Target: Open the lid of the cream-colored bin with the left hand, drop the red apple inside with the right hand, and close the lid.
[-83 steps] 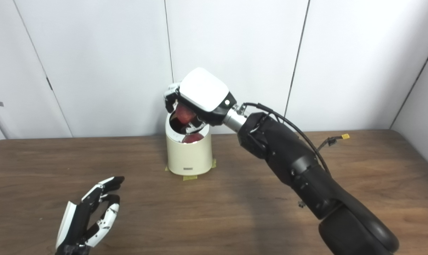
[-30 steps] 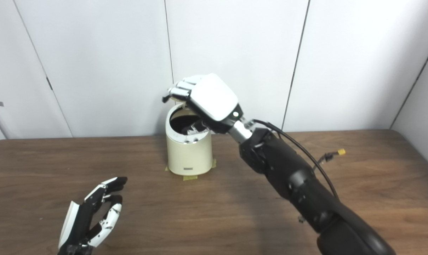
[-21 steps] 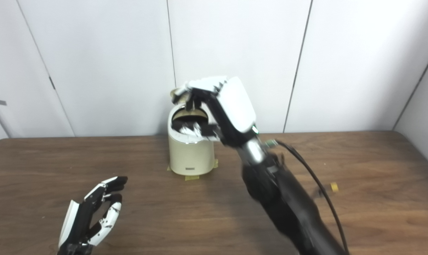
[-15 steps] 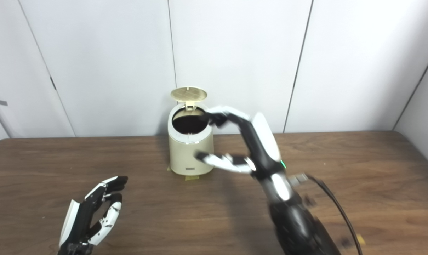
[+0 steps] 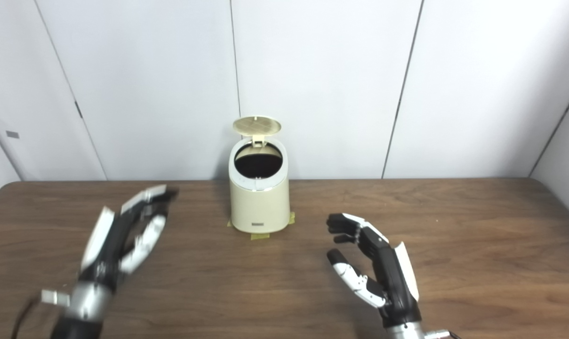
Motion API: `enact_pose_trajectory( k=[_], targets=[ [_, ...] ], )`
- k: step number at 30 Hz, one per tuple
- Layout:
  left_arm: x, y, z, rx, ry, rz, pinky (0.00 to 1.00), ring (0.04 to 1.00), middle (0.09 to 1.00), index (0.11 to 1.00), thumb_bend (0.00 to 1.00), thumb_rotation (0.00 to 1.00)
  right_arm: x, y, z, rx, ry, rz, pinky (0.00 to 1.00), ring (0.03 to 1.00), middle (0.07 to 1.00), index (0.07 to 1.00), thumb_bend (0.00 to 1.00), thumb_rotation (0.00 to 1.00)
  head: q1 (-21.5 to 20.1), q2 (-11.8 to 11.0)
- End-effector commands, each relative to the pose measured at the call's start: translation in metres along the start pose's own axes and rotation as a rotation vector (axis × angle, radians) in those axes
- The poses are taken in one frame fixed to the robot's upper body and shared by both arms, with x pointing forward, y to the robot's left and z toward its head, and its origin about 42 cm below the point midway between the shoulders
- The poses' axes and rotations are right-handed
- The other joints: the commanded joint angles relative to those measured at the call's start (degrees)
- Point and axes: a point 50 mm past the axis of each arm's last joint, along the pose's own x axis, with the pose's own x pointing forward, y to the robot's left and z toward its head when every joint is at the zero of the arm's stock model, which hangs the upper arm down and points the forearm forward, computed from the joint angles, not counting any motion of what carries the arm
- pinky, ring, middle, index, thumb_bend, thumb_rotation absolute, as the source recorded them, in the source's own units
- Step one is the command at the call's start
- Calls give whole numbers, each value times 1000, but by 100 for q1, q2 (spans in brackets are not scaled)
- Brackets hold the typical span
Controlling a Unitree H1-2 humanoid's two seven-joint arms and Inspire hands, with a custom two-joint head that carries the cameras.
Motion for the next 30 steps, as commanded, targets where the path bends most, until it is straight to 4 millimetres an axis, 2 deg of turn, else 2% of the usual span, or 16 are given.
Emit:
enact_pose_trajectory(
  k=[1, 7, 11, 13, 15, 18, 23, 27, 30],
  targets=[
    [41, 21, 32, 89, -108, 14, 795, 858, 843, 823, 467, 881, 8, -5, 6, -69, -57, -26, 582, 675, 702, 691, 280, 450, 1, 4],
    [108, 35, 86, 211, -164, -30, 854, 908, 882, 851, 646, 963, 7, -1, -6, -130, -9, -8, 556, 661, 685, 669, 266, 350, 10, -19],
    [134, 35, 114, 324, -178, -58, 880, 931, 900, 869, 728, 994, 6, 1, -12, -150, 9, 13, 556, 662, 684, 672, 261, 375, 12, -41],
    [148, 33, 127, 389, -183, -74, 886, 939, 898, 857, 741, 999, 5, 2, -15, -150, 17, 19, 556, 663, 683, 672, 255, 356, 16, -40],
    [160, 29, 134, 435, -186, -91, 942, 958, 907, 859, 746, 999, 5, 4, -16, -153, 21, 21, 556, 661, 682, 672, 250, 350, 12, -37],
    [172, 25, 140, 457, -179, -103, 992, 974, 909, 863, 766, 989, 5, 6, -17, -154, 20, 23, 561, 663, 682, 672, 239, 346, 8, -42],
    [188, 14, 144, 583, -200, -111, 1000, 948, 879, 849, 793, 965, 6, 6, -18, -150, 31, 28, 564, 663, 683, 675, 239, 346, 10, -69],
    [197, 1, 133, 762, -173, -113, 1000, 954, 867, 839, 824, 939, 6, 7, -18, -184, 23, 41, 548, 655, 683, 677, 229, 324, 3, -94],
    [203, -6, 124, 819, -137, -115, 1000, 966, 857, 827, 863, 940, 5, 8, -19, -191, 14, 44, 531, 647, 679, 675, 234, 319, 2, -102]
  ],
)
